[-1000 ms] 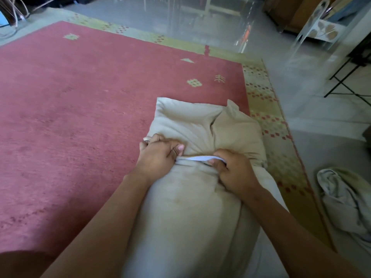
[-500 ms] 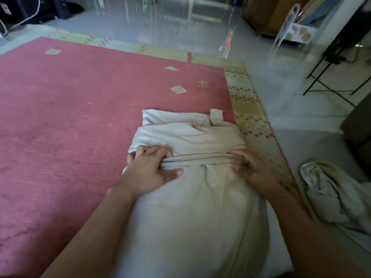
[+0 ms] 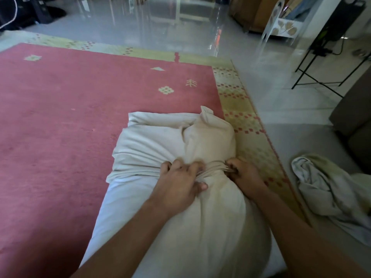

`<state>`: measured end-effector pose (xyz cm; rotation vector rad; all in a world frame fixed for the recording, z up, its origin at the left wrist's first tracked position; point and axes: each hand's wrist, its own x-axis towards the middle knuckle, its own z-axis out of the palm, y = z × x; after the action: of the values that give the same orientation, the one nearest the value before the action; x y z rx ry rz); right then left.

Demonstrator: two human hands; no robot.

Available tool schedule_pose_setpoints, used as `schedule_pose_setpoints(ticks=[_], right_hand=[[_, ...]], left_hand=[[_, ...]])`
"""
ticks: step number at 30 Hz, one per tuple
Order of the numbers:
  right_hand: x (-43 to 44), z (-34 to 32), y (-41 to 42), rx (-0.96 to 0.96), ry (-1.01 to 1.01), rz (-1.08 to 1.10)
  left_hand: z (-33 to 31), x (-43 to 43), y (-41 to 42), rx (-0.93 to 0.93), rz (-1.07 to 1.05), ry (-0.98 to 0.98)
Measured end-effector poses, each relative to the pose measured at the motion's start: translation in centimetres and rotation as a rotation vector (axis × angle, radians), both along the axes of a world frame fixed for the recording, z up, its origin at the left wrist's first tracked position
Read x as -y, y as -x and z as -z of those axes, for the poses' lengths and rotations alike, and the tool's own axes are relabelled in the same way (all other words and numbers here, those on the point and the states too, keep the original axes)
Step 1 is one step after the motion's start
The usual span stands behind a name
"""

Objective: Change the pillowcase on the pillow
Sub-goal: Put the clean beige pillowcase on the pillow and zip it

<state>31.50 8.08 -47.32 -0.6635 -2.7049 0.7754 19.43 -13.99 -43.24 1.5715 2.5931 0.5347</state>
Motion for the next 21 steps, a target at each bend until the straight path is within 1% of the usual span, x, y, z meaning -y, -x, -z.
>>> schedule_pose_setpoints(ticks=[2, 3, 6, 8, 9, 13, 15, 17, 18, 20, 21], right_hand=[[0.6, 0.0, -0.3, -0.084, -0.052, -0.012], [0.8, 0.0, -0.5, -0.096, -0.082, 0.002], [0.8, 0.0, -1.2, -0.027, -0.104, 0.090], [0.7, -0.1, -1.4, -0.047, -0.089, 0.090], [0.8, -0.3, -1.4, -0.081, -0.087, 0.077], [1.8, -1.1, -1.3, -0.223, -0.095, -0.007], [2.2, -1.3, -1.6, -0.225, -0.107, 0.014], [2.3, -1.3, -1.9, -0.145, -0.115, 0.108], [2.4, -1.4, -2.0, -0.056, -0.112, 0.173], [2.5, -1.6, -1.8, 0.125, -0.153, 0.264], [2.6, -1.8, -1.8, 0.159, -0.176, 0.279]], left_hand=[[0.0, -0.3, -0.1, -0.001, 0.016, -0.008], [0.0, -0.3, -0.1, 0.010, 0.021, -0.028], [0.1, 0.1, 0.2, 0.053, 0.012, -0.128], [0.3, 0.5, 0.4, 0.067, 0.037, -0.205], [0.3, 0.7, 0.6, 0.063, 0.064, -0.251], [0.2, 2.0, 0.8, 0.044, 0.172, -0.544], [0.2, 2.4, 0.9, 0.032, 0.206, -0.622], [0.3, 2.5, 1.2, 0.017, 0.209, -0.614], [0.3, 2.5, 1.4, 0.005, 0.183, -0.578], [0.4, 2.5, 1.8, -0.026, 0.039, -0.467], [0.3, 2.7, 2.1, -0.040, -0.056, -0.415]])
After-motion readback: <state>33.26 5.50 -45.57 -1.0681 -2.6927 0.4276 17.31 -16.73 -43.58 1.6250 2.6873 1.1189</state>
